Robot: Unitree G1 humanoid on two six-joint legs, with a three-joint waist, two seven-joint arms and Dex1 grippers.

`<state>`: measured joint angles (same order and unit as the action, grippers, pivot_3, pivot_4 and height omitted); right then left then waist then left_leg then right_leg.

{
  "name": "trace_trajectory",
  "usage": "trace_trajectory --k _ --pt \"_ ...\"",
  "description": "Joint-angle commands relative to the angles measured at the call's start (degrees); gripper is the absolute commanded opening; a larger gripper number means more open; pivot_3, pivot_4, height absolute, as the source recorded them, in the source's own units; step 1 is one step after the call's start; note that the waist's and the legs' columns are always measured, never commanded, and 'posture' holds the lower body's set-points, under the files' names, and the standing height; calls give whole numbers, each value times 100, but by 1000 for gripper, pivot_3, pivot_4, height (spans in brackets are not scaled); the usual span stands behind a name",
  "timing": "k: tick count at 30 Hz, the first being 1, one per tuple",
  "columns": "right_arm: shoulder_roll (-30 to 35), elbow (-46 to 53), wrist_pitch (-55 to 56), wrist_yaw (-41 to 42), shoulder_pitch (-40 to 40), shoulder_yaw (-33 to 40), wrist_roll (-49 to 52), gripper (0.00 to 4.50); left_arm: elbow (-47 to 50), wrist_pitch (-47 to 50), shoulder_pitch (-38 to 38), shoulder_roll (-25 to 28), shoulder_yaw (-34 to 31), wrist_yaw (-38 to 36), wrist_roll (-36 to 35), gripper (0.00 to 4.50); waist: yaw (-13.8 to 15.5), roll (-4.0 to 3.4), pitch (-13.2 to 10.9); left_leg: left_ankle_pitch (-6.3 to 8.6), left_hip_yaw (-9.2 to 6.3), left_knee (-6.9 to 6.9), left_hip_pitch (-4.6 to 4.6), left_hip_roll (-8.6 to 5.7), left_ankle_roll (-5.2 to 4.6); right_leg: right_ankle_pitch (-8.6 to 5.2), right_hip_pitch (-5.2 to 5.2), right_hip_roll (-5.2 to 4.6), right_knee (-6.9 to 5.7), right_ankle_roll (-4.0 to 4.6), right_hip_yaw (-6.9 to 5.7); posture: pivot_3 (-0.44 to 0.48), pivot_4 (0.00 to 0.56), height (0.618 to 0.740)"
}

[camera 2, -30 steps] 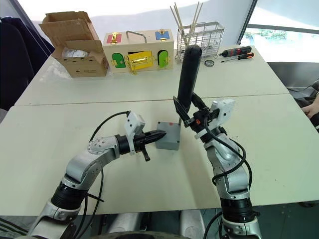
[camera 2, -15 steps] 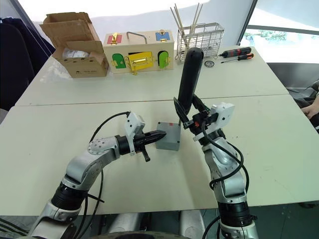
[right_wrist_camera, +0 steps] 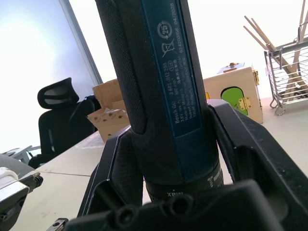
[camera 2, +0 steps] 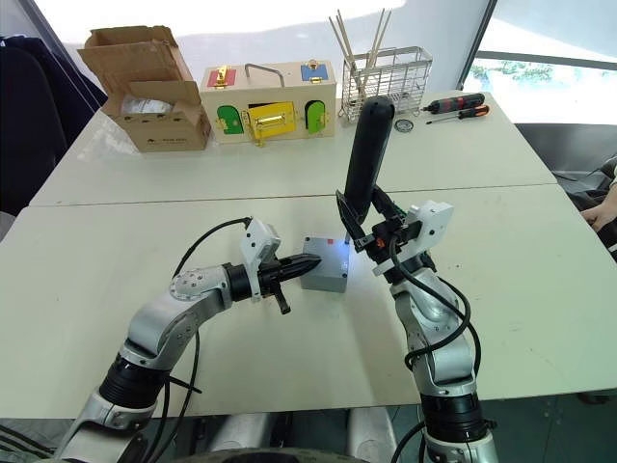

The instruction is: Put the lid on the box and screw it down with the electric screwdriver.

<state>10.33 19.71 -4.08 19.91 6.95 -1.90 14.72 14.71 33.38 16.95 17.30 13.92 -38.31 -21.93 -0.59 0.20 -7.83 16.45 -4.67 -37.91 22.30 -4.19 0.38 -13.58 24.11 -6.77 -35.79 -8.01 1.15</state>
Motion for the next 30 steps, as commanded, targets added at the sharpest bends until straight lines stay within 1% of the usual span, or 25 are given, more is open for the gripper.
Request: trace_trajectory --k 1,9,12,15,17,20,27,28,30 --pt "28 -297 -212 71 -228 -166 -80 1932 4 68 -41 5 14 12 7 0 0 0 0 0 0 0 -1 0 0 0 -3 1 3 0 0 0 150 734" --pt "35 -305 -221 54 -206 -135 -79 1932 15 64 -36 -19 3 41 5 0 0 -1 1 2 -2 5 -11 2 -2 0 -31 8 46 0 -5 0 150 734" --pt "43 -301 -225 58 -201 -127 -77 1932 24 66 -38 -29 6 52 9 0 0 -1 0 3 -2 18 -39 2 -4 0 -57 8 59 0 -6 0 150 734" --pt "59 -295 -237 64 -183 -108 -67 1932 31 67 -42 -43 10 65 15 0 0 -1 0 5 2 56 -94 3 -7 -3 -101 3 77 -2 -4 0 150 734" --pt "65 -253 -276 50 -111 -63 -30 1932 38 66 -52 -46 5 68 11 0 0 -1 0 5 1 60 -95 5 -7 -9 -99 3 75 -2 -5 0 150 734" --pt "21 -179 -385 0 104 130 199 1932 16 0 -55 -63 7 67 32 0 0 -1 0 4 1 63 -95 5 -6 -10 -96 3 74 -2 -4 0 150 734" --pt "588 683 -1352 -35 1035 801 1008 1932 -2 10 -62 -68 10 66 16 0 21 -19 -17 4 0 63 -80 6 -5 -10 -83 -2 74 -2 -4 0 150 734" --pt "692 784 -1511 -53 1202 917 1154 1932 -5 11 -65 -68 9 64 13 0 26 -25 -25 4 0 63 -77 6 -5 -10 -79 -3 74 -2 -3 0 150 734" --pt "902 1004 -1893 -164 1816 1226 1623 1932 -20 7 -77 -60 1 48 5 0 15 -32 -42 4 1 62 -74 4 -5 -10 -78 -5 75 -2 -2 0 150 734"
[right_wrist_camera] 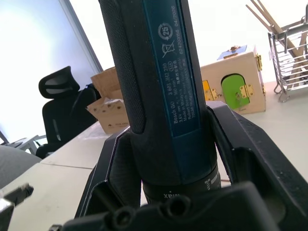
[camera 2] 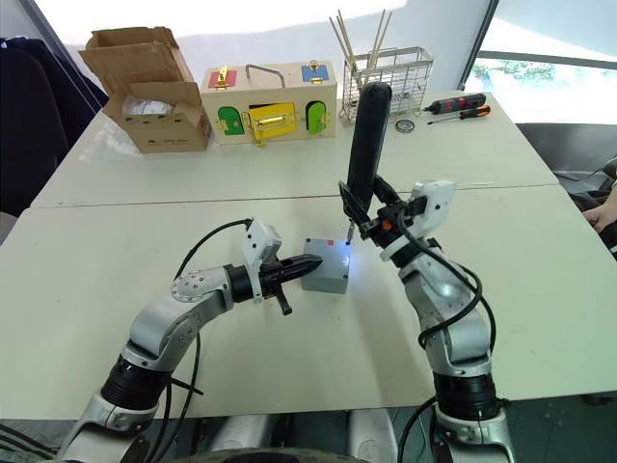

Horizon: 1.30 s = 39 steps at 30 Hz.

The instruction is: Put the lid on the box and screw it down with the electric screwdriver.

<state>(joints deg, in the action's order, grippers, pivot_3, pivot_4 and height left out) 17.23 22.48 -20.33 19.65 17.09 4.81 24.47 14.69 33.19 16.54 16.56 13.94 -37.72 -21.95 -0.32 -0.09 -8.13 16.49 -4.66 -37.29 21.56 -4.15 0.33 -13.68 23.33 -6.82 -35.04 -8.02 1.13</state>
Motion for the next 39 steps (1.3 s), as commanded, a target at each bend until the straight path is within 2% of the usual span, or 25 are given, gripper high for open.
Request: trace_trajectory --k 1,5,10,12,14,16,19,23,25,30,34,39 --pt "274 782 -395 -189 991 645 796 1932 -23 24 -40 16 -3 -18 4 0 -18 -7 -24 0 2 -2 0 0 0 0 1 0 0 0 2 0 150 734" --pt "430 839 -790 -359 1565 871 1226 1932 -84 -16 -16 -6 -5 -25 17 0 -22 -7 -28 0 -4 13 -1 3 0 -1 5 3 -1 0 -6 0 150 734" --pt "446 837 -1020 -497 1802 1016 1606 1932 -152 -98 15 -91 -62 -6 1 0 -15 -6 -30 0 -1 7 0 2 0 -3 2 -2 -1 1 -3 0 150 734" --pt "488 561 -1511 -1062 2061 1384 1954 1932 -12 -9 114 -324 -471 148 -404 0 -18 -7 -36 0 1 6 1 0 0 -3 2 -3 -1 1 -2 0 150 734" --pt "948 254 -2391 -1465 2169 1771 2319 1932 282 191 296 -403 -754 207 -741 0 8 6 -54 0 0 0 12 0 0 -2 10 -4 -3 1 -1 0 150 734" --pt "1530 45 -3136 -1474 2121 1937 2516 1932 525 343 397 -320 -745 173 -823 0 85 8 -56 -1 -9 -11 40 1 1 -2 29 -4 -5 1 -10 0 150 734" --pt "2450 -357 -3861 -1340 1960 2001 2350 1932 878 567 455 -166 -616 124 -908 0 102 7 -56 -14 -3 -18 99 -1 21 -1 88 -5 -11 2 -7 0 150 734" --pt "4002 -1162 -4372 -561 1416 1657 1728 1932 1290 796 441 42 -302 23 -961 0 104 0 -64 -10 16 -16 111 -1 12 -1 100 -8 -2 2 4 0 150 734" --pt "4410 -1668 -4885 -403 1374 1631 1698 1932 1373 804 433 39 -173 79 -913 0 101 -13 -74 -1 24 -24 111 -1 -3 -1 100 -8 -6 1 7 0 150 734" --pt "4744 -2518 -5771 -15 1514 1261 1598 1932 1244 533 421 -251 51 316 -700 0 50 -13 -75 1 36 -51 107 6 -9 2 92 -5 -15 6 13 0 150 734" --pt "5112 -3055 -5240 677 1314 656 1095 1932 1249 409 362 -299 294 382 -486 0 67 -28 -82 5 38 -52 107 4 -16 2 91 -3 -14 4 13 0 150 734" --pt "5035 -3822 -4810 1310 1498 127 654 1932 1430 415 230 -274 355 387 -477 0 101 -32 -85 8 39 -69 115 2 -20 3 91 -4 -13 2 13 0 150 734"
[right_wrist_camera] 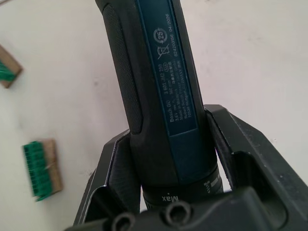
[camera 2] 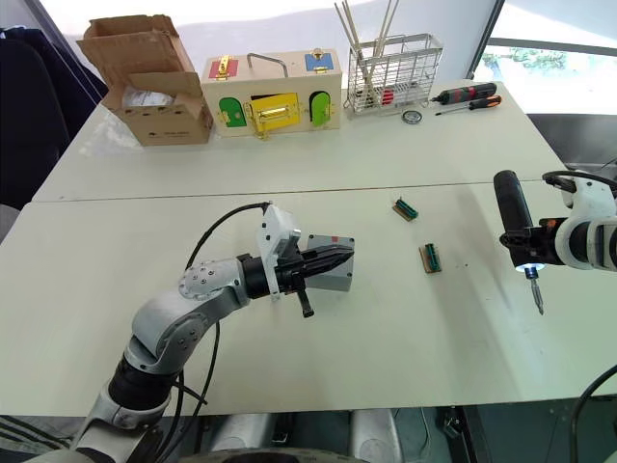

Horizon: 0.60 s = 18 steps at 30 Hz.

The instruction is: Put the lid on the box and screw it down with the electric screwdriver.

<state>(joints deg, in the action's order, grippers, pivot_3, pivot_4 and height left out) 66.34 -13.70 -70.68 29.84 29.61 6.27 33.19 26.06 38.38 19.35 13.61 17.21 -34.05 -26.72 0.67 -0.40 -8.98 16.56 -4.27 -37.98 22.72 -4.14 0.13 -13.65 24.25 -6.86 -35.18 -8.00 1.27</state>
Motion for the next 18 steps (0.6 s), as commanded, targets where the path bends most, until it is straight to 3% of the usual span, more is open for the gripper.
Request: trace_trajectory --k 1,8,10,11,14,15,18 --pt "70 -324 203 356 306 -55 -260 1932 329 -92 -87 40 22 25 -2 0 2 -1 0 0 0 -2 0 0 0 0 -1 0 -1 0 1 0 150 734" --pt "-210 -982 313 654 553 -266 -640 1932 545 14 -251 114 -76 136 -102 0 2 -2 -1 0 -3 -3 2 0 1 0 -1 0 -1 0 1 0 150 734" --pt "-253 -995 350 683 548 -330 -769 2918 552 26 -280 115 -201 188 -149 0 7 -3 0 0 -3 -3 2 -1 1 0 -1 0 -2 0 1 0 150 734" --pt "-250 -959 399 703 527 -396 -857 3120 538 17 -285 115 -282 217 -167 0 8 -2 -1 0 -3 -3 2 -1 1 0 -1 0 -2 0 1 0 150 734" --pt "-316 -908 525 624 534 -387 -1060 4270 336 -202 -220 62 -647 422 -71 0 6 -2 -1 -1 -4 -5 2 -1 2 0 -1 0 -2 0 1 0 150 734" --pt "-354 -880 576 561 551 -349 -1118 4473 242 -284 -196 65 -782 476 -34 0 6 -2 -1 -1 -4 -5 1 -1 2 0 -1 0 -3 0 1 0 150 734" --pt "-398 -532 986 527 557 -168 -1220 4473 62 -419 -219 151 -1081 558 26 0 3 -3 -1 -12 -4 -5 1 -2 22 0 -1 0 -3 0 0 0 150 734"
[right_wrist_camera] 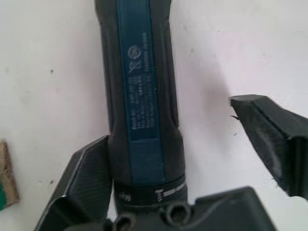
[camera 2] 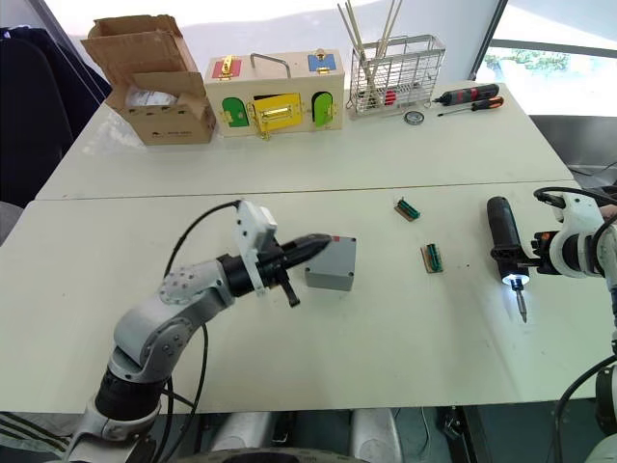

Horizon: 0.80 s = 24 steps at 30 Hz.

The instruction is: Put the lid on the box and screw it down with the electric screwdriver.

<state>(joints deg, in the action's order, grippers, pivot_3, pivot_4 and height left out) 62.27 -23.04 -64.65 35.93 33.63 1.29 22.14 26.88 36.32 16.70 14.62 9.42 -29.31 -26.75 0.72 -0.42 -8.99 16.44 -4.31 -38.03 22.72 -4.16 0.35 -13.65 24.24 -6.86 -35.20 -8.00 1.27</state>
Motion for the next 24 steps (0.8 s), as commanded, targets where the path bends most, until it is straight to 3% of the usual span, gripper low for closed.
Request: trace_trajectory --k 1,6,12,17,24 --pt "-76 617 544 -98 189 542 -34 4473 -57 -239 8 94 -402 102 34 0 -11 0 0 -2 0 0 0 0 4 0 1 0 0 0 0 0 150 734" --pt "-855 3327 1641 485 -714 1393 823 4473 -275 -197 -378 151 -791 67 -207 0 -15 7 -1 -2 -3 6 -1 4 6 0 6 5 -2 -3 -4 0 150 734" --pt "-1619 5312 1315 555 -2244 1289 1718 4473 -636 -176 -529 641 -553 -415 -19 0 164 23 1 5 -36 -14 5 -1 -6 2 -15 3 -5 -1 -25 0 150 734" --pt "-1775 5700 1362 471 -2874 486 1462 4473 -805 -208 -468 1032 -250 -772 173 0 140 21 0 9 -30 -14 -8 -3 -12 2 -24 -2 -4 0 -17 0 150 734" --pt "-2241 5572 1680 246 -2931 -196 1117 4473 -1362 -424 -42 938 275 -1117 463 0 141 22 0 8 -34 -8 -15 0 -11 1 -25 2 -5 0 -22 0 150 734"
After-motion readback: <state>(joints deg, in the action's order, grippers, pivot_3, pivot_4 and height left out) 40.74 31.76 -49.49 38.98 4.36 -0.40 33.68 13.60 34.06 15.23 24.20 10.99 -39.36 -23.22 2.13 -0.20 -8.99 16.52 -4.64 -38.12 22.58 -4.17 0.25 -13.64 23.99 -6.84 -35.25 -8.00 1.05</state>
